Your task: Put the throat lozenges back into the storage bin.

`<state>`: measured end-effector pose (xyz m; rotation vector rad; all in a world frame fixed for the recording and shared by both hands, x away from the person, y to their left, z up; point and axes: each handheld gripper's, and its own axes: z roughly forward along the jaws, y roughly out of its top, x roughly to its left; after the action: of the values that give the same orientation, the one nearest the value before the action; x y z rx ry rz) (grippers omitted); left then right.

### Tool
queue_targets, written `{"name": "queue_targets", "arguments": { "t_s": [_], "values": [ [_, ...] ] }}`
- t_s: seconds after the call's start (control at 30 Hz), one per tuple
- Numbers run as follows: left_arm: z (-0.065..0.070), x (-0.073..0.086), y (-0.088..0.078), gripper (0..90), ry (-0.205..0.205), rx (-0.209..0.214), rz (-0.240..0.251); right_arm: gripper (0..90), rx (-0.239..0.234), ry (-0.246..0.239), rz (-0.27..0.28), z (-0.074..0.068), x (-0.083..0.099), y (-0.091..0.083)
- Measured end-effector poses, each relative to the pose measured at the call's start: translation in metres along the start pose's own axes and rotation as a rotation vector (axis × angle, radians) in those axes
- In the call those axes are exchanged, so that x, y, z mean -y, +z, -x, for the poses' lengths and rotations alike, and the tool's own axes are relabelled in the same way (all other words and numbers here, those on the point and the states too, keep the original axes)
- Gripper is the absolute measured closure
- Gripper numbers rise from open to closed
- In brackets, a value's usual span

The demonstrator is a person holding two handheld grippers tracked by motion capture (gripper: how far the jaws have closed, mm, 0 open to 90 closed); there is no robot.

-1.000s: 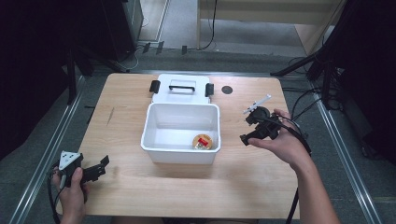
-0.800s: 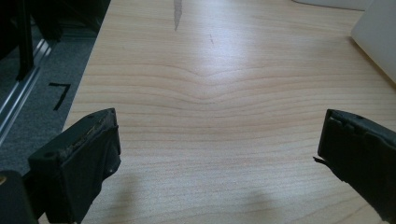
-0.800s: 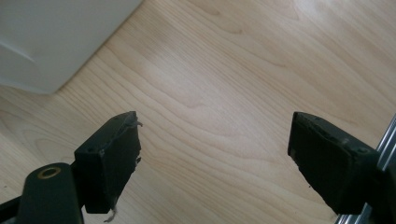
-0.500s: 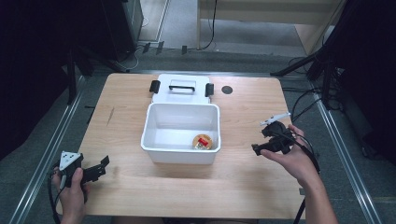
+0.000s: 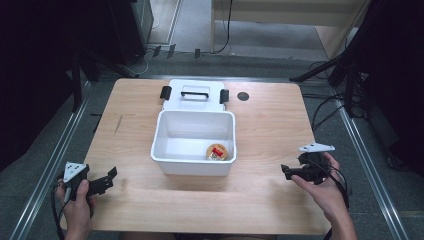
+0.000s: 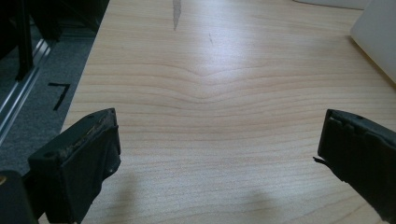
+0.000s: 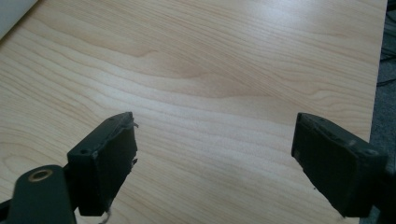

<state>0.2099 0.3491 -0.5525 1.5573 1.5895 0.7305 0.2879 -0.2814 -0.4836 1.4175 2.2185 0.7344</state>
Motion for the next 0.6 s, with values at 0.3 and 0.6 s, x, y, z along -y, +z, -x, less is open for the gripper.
{"name": "queue_targets", "arguments": {
  "t_s": [0.3, 0.6],
  "values": [
    [0.000, 0.000, 0.000, 0.0, 0.000, 0.000, 0.000, 12.7, 0.001, 0.088, 0.119, 0.012, 0.040, 0.001],
    [0.000, 0.000, 0.000, 0.0, 0.001, 0.002, -0.001, 13.4, 0.015, 0.178, 0.238, 0.020, 0.073, 0.000]
  ]
}}
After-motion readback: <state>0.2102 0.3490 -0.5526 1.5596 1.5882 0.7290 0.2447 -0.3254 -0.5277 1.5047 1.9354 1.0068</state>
